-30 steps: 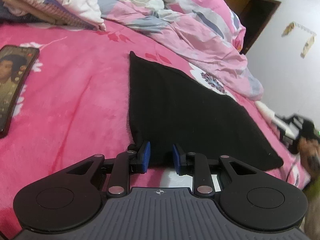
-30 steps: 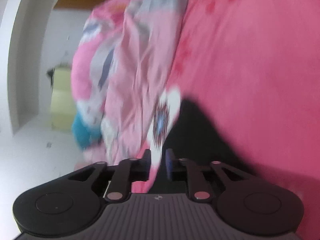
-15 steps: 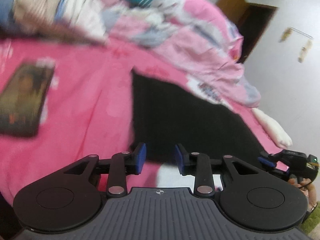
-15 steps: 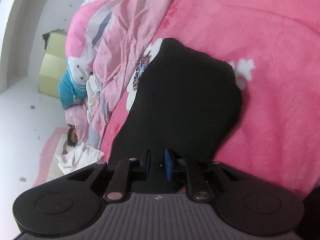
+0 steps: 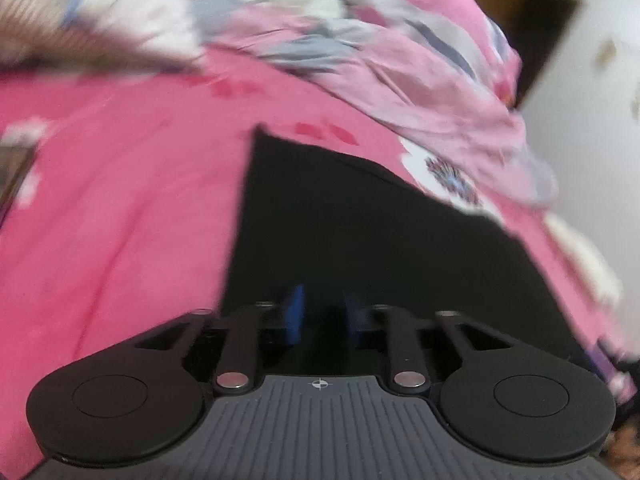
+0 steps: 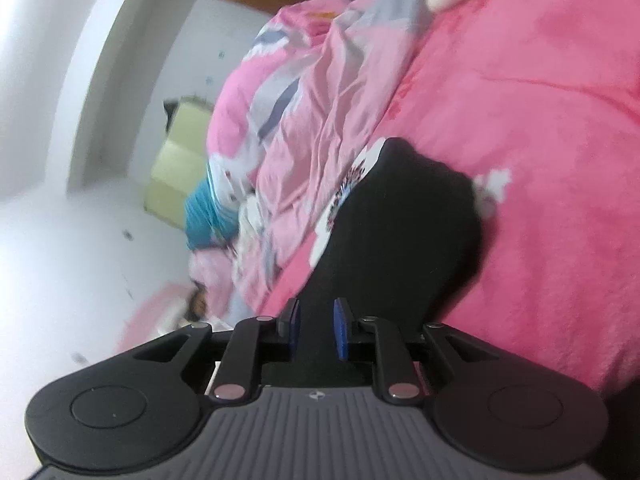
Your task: Fold clothes
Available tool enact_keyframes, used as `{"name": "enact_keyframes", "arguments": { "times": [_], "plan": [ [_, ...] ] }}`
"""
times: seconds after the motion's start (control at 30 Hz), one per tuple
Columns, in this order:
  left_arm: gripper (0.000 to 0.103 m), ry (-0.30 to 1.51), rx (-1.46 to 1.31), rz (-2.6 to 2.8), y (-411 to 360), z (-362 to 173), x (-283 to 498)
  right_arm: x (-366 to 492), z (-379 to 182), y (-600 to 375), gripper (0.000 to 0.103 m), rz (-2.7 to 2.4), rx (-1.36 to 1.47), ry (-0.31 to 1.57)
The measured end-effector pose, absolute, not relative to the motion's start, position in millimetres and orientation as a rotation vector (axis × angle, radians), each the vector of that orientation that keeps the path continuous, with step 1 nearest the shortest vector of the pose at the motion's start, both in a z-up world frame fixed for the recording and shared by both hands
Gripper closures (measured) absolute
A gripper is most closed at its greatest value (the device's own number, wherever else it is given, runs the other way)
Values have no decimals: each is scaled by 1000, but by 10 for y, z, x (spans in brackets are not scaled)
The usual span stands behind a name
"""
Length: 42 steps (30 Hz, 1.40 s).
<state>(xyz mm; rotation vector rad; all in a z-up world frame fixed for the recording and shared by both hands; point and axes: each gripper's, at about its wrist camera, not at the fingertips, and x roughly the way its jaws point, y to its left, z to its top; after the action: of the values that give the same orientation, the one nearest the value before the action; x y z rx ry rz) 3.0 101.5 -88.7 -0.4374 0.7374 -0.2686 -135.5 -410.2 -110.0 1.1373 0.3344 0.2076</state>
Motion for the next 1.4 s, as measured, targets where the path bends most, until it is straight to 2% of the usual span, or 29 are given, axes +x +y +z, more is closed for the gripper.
{"name": "enact_keyframes", "arguments": {
  "times": [0.13,0.27,0.4,0.43,0.5,0.57,0.7,0.83,0.93,1.03,1.13,1.2,1.4],
  "plan": [
    [83,682,-441,-225,1108,-705,4,-1300,-1145,-4142,81,241,1182,321],
    [81,646,-378,-338,719,-512,295,-1246,-1130,-4106,79,258,1154,336],
    [81,754,-408,-336,528,-789,777,-1286,-1147,-4122,77,250,1168,323],
    [81,776,-459,-312,618,-868,856,-1288,-1156,-4129,76,252,1178,321],
    [88,780,-594,-264,895,-961,921,-1289,-1166,-4135,76,258,1188,317],
    [88,777,-699,-213,1136,-1023,980,-1273,-1171,-4131,76,266,1189,320],
    [87,739,-710,-153,1290,-917,1064,-1248,-1175,-4124,76,277,1189,325],
    [84,743,-666,-273,1040,-810,1220,-1247,-1178,-4125,75,278,1192,327],
    [84,780,-619,-276,908,-876,1398,-1247,-1181,-4126,75,279,1194,329],
    [84,780,-671,-186,1126,-997,1551,-1263,-1178,-4119,75,279,1194,329],
    [81,733,-792,-118,1461,-950,1494,-1252,-1182,-4123,73,281,1196,328],
    [77,695,-794,-110,1561,-836,1374,-1247,-1186,-4121,70,281,1197,328],
    [72,676,-734,-215,1468,-531,952,-1264,-1181,-4115,69,278,1194,326]
  ]
}}
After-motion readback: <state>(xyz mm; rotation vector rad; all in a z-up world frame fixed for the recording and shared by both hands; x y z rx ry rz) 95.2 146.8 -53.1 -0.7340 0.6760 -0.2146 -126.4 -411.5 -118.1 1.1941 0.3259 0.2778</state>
